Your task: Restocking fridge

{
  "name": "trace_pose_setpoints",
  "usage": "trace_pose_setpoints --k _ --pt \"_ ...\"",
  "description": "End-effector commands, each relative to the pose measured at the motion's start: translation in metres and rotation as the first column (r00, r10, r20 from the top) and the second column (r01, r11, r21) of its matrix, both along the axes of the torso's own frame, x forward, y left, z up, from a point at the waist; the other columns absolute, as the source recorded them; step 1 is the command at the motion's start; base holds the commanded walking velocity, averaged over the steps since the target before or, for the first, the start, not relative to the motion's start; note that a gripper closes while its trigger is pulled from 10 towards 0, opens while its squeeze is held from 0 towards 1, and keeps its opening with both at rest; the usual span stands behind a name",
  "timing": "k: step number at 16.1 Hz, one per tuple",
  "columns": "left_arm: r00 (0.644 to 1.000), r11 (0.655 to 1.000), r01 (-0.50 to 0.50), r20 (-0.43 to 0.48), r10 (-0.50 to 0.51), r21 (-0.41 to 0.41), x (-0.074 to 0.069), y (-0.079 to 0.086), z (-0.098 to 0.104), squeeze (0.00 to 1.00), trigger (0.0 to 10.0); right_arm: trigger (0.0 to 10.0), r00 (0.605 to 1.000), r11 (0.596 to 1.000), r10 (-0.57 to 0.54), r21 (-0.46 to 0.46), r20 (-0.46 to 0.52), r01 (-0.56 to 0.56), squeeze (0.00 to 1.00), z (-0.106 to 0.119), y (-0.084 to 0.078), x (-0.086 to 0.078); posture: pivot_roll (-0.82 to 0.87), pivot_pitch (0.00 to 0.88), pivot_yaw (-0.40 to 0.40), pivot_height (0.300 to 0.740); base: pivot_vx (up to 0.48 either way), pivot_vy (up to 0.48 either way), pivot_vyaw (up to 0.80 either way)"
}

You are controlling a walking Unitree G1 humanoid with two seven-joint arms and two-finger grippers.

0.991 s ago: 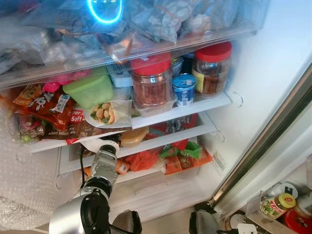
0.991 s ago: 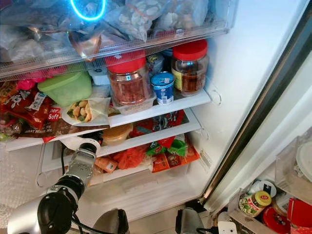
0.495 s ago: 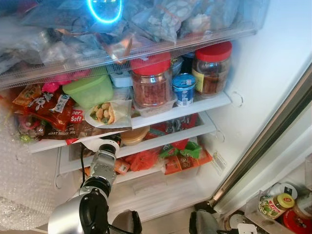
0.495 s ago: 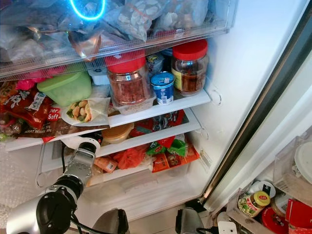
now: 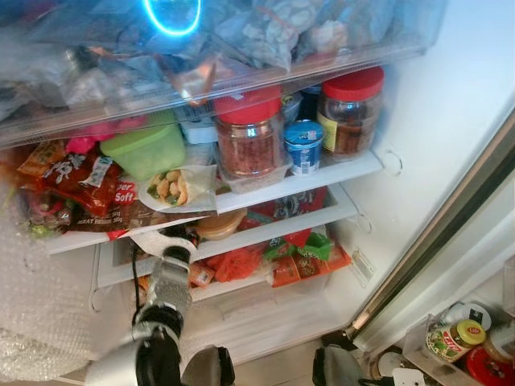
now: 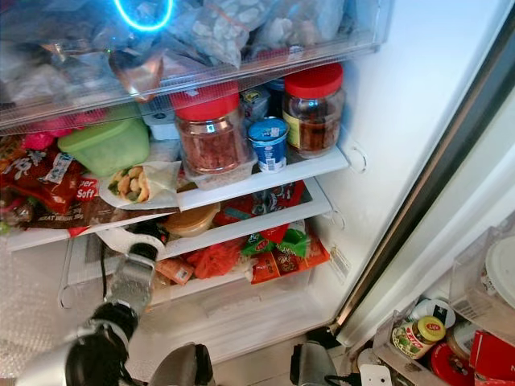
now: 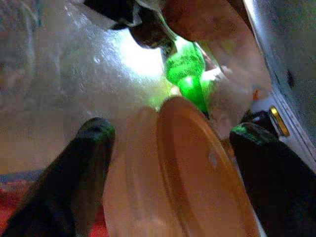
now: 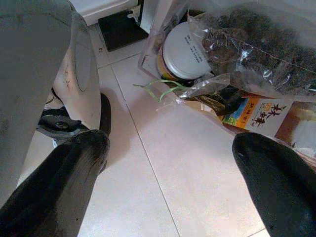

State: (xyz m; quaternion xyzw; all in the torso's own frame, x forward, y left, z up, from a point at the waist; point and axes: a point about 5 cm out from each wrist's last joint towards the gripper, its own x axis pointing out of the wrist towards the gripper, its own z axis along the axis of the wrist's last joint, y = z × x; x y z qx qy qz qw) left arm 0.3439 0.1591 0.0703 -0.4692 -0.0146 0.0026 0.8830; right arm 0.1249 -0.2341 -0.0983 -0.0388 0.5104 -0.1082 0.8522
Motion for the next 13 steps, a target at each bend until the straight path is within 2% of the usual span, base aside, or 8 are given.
trace_pose_setpoints --k 1,6,8,13 --pt "1.0 1.0 0.008 0.014 -0.009 0.025 -0.002 0.003 0.0 0.0 10.0 10.0 1.0 0.999 0.011 0.038 -0.01 -0.011 0.0 -0.004 0.013 -0.002 -0.05 0.076 0.103 0.638 0.0 0.0 0.0" --pt "0.993 0.996 0.064 0.09 -0.07 0.069 -0.015 -0.001 0.003 0.0 10.0 10.0 1.0 0.999 0.016 0.037 -0.009 -0.015 0.0 -0.004 0.012 -0.002 -0.04 0.074 0.1 0.638 0.0 0.0 0.0" --pt "0.993 0.991 0.073 0.085 -0.083 0.115 -0.02 0.003 0.002 0.0 10.0 10.0 1.0 0.999 0.021 0.037 -0.009 -0.02 0.0 -0.003 0.013 -0.002 -0.04 0.073 0.099 0.638 0.0 0.0 0.0" --pt "0.992 0.987 0.088 0.082 -0.099 0.132 -0.029 0.006 0.004 0.0 10.0 10.0 1.0 0.999 0.023 0.037 -0.007 -0.023 0.0 -0.003 0.013 -0.001 -0.03 0.071 0.1 0.638 0.0 0.0 0.0"
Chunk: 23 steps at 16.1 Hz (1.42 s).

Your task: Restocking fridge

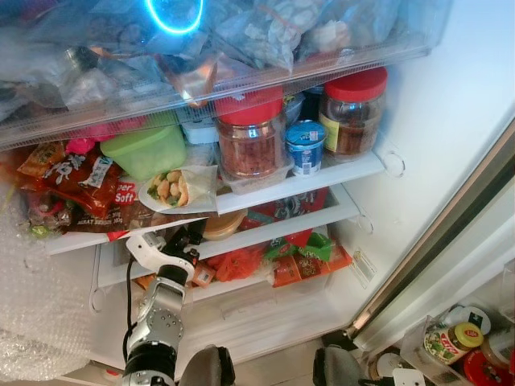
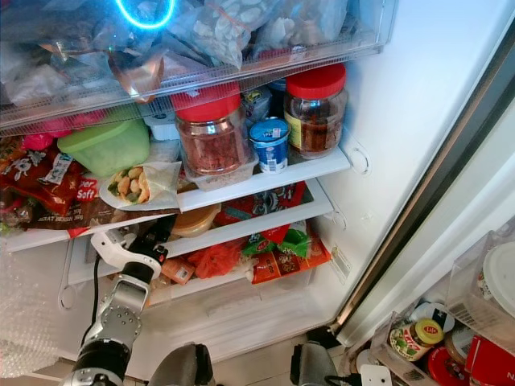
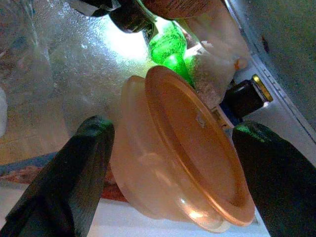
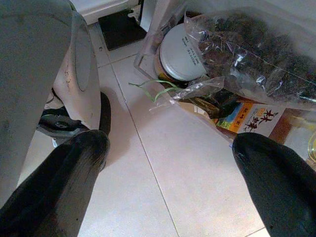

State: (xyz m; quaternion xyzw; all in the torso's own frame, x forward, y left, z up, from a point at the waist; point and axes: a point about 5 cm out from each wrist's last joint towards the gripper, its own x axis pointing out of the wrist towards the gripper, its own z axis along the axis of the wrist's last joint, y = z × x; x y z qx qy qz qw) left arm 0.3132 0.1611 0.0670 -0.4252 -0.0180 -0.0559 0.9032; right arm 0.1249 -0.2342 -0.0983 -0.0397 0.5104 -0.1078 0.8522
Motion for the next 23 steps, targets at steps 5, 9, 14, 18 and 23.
trace_pose_setpoints --k 5,9,14,18,23 --pt "0.997 0.996 0.074 0.023 -0.075 0.049 -0.013 -0.004 0.01 0.0 10.0 10.0 1.0 0.999 0.022 0.036 -0.006 -0.021 0.0 -0.003 0.013 -0.001 -0.03 0.07 0.1 0.638 0.0 0.0 0.0" --pt "0.995 0.994 0.102 -0.014 -0.102 0.05 -0.021 -0.006 0.012 0.0 10.0 10.0 1.0 0.999 0.021 0.036 -0.006 -0.021 0.0 -0.003 0.013 -0.001 -0.03 0.071 0.101 0.638 0.0 0.0 0.0" --pt "0.984 0.984 0.175 -0.045 -0.173 0.032 -0.011 -0.022 0.011 0.0 10.0 10.0 1.0 0.999 0.025 0.035 -0.005 -0.024 0.0 -0.003 0.014 0.0 -0.04 0.067 0.107 0.638 0.0 0.0 0.0" --pt "0.967 0.969 0.246 -0.071 -0.245 0.008 0.006 -0.043 0.01 0.0 10.0 10.0 1.0 0.999 0.011 0.032 -0.004 -0.011 0.0 -0.003 0.014 0.0 -0.06 0.066 0.115 0.638 0.0 0.0 0.0" --pt "0.959 0.96 0.28 -0.062 -0.278 0.026 0.008 -0.049 0.009 0.0 10.0 10.0 1.0 0.999 0.005 0.032 -0.003 -0.004 0.0 -0.003 0.014 -0.001 -0.07 0.059 0.12 0.638 0.0 0.0 0.0"
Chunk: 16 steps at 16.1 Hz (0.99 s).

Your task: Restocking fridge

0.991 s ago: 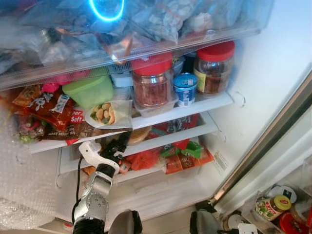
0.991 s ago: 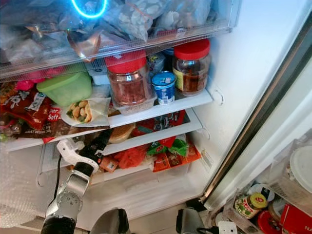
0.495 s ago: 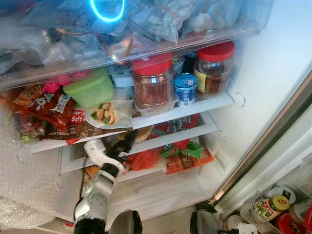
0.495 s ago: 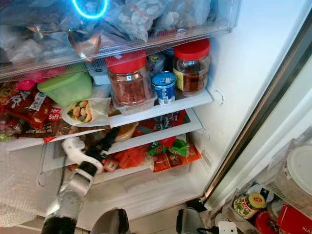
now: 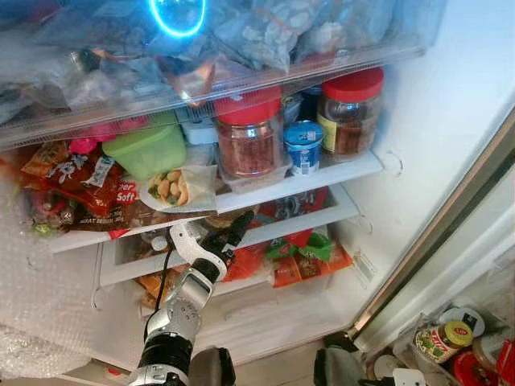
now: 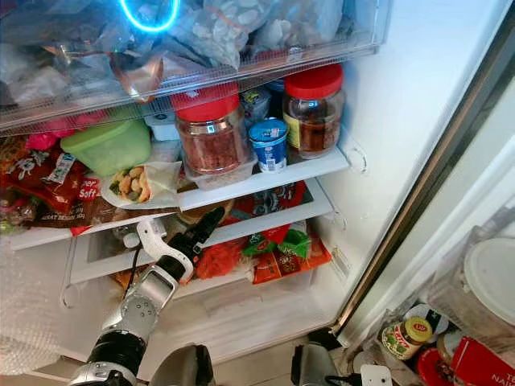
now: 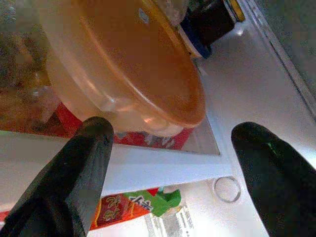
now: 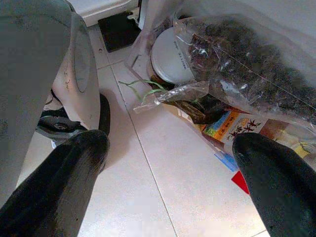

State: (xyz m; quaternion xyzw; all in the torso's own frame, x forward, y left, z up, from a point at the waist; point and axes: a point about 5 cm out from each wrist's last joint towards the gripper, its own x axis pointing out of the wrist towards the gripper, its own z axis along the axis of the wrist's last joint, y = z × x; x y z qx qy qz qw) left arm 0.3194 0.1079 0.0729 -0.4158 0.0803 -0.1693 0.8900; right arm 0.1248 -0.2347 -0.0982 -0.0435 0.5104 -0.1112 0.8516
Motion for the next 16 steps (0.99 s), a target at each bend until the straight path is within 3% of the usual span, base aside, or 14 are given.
trace_pose_setpoints --k 1,6,9,12,13,14,16 --pt "0.998 0.998 0.012 0.054 -0.016 0.064 -0.006 0.007 0.003 0.0 10.0 10.0 1.0 0.999 0.008 0.044 -0.003 -0.008 0.0 -0.004 0.015 -0.002 -0.07 0.059 0.123 0.638 0.0 0.0 0.0" --pt "0.993 0.989 0.004 0.116 -0.021 0.149 -0.031 0.027 0.007 0.0 10.0 10.0 1.0 0.999 0.004 0.044 -0.004 -0.004 0.0 -0.004 0.014 -0.002 -0.05 0.062 0.118 0.638 0.0 0.0 0.0" --pt "0.972 0.915 0.058 0.188 -0.143 0.399 -0.045 0.026 0.016 0.0 10.0 10.0 1.0 0.999 0.004 0.046 -0.005 -0.004 0.0 -0.004 0.014 -0.003 -0.03 0.069 0.119 0.638 0.0 0.0 0.0" --pt "0.968 0.841 0.038 0.189 -0.164 0.54 -0.055 0.034 0.013 0.0 10.0 10.0 1.0 0.999 0.0 0.047 -0.006 0.0 0.0 -0.004 0.015 -0.003 -0.03 0.072 0.126 0.638 0.0 0.0 0.0" --pt "0.948 0.751 0.079 0.184 -0.261 0.656 -0.064 0.035 0.013 0.0 10.0 10.0 1.0 0.999 -0.002 0.046 -0.005 0.002 0.0 -0.004 0.015 -0.003 -0.03 0.074 0.125 0.638 0.0 0.0 0.0" --pt "0.938 0.734 0.095 0.186 -0.292 0.672 -0.066 0.035 0.014 0.0 10.0 10.0 1.0 0.999 -0.003 0.046 -0.005 0.003 0.0 -0.004 0.015 -0.003 -0.02 0.073 0.124 0.638 0.0 0.0 0.0" --pt "0.935 0.735 0.072 0.211 -0.286 0.675 -0.065 0.034 0.02 0.0 10.0 10.0 1.0 0.999 -0.001 0.045 -0.005 0.002 0.0 -0.004 0.016 -0.002 -0.01 0.07 0.123 0.638 0.0 0.0 0.0"
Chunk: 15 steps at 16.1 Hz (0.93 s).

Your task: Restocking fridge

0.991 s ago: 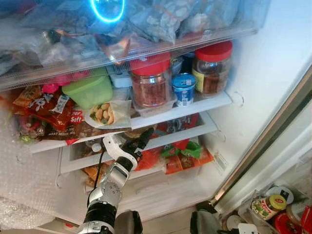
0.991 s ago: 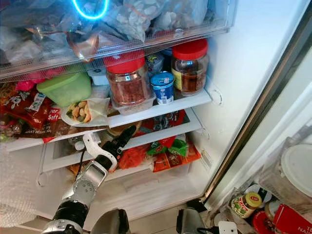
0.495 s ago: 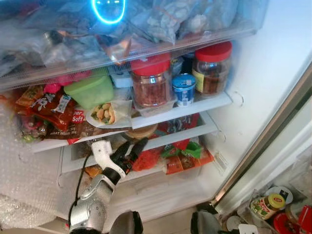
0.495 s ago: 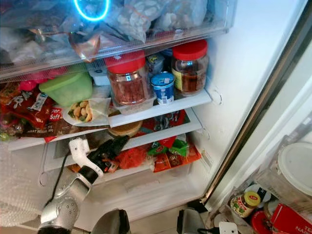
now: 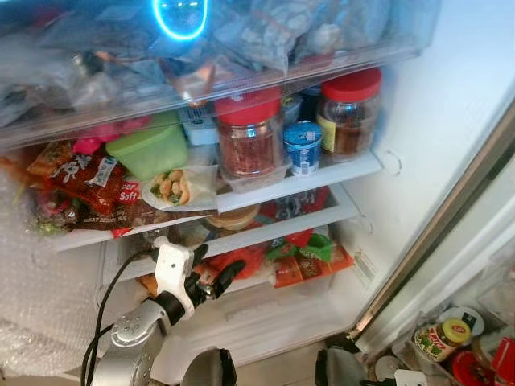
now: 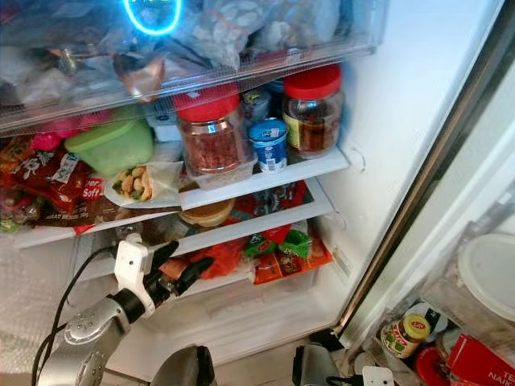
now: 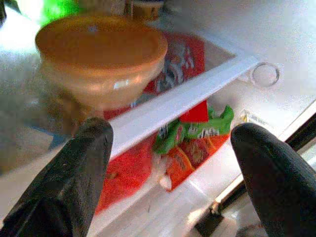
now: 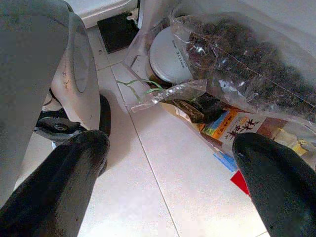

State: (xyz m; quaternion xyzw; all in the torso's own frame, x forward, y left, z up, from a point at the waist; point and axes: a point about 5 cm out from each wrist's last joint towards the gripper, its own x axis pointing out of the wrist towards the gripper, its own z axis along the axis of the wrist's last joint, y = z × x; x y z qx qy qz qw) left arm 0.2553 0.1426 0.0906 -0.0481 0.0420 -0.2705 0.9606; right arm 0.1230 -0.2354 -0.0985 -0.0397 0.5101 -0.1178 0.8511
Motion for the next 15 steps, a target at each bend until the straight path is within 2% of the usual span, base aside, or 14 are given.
trace_pose_setpoints --k 1,4,5,6,8,11,15 --pt "1.0 0.999 -0.01 0.03 0.008 0.043 0.0 -0.003 0.002 0.0 10.0 10.0 1.0 0.999 0.015 0.045 -0.003 -0.015 0.0 -0.004 0.016 0.001 -0.02 0.07 0.124 0.638 0.0 0.0 0.0" --pt "0.981 0.976 -0.186 0.07 0.179 0.113 -0.002 0.009 -0.008 0.0 10.0 10.0 1.0 0.999 0.015 0.047 0.003 -0.015 0.0 -0.003 0.017 0.002 -0.03 0.071 0.124 0.638 0.0 0.0 0.0" --pt "0.972 0.962 -0.228 0.089 0.217 0.15 -0.005 0.014 -0.011 0.0 10.0 10.0 1.0 0.999 0.017 0.046 0.001 -0.017 0.0 -0.003 0.017 0.002 -0.02 0.073 0.122 0.638 0.0 0.0 0.0" --pt "0.95 0.938 -0.309 0.099 0.296 0.159 -0.007 0.024 -0.015 0.0 10.0 10.0 1.0 0.999 0.018 0.044 -0.001 -0.018 0.0 -0.003 0.017 0.001 -0.02 0.073 0.121 0.638 0.0 0.0 0.0" --pt "0.932 0.913 -0.362 0.11 0.346 0.187 -0.009 0.032 -0.019 0.0 10.0 10.0 1.0 0.999 0.017 0.045 -0.001 -0.017 0.0 -0.003 0.017 0.002 -0.02 0.074 0.121 0.638 0.0 0.0 0.0" --pt "0.887 0.872 -0.462 0.11 0.449 0.163 -0.01 0.045 -0.024 0.0 10.0 10.0 1.0 0.999 0.018 0.045 0.0 -0.018 0.0 -0.003 0.017 0.002 -0.03 0.067 0.12 0.638 0.0 0.0 0.0" --pt "0.892 0.879 -0.451 0.106 0.439 0.154 -0.007 0.042 -0.025 0.0 10.0 10.0 1.0 0.999 0.018 0.046 -0.001 -0.018 0.0 -0.003 0.017 0.001 -0.03 0.055 0.122 0.638 -0.142 0.0 0.0"
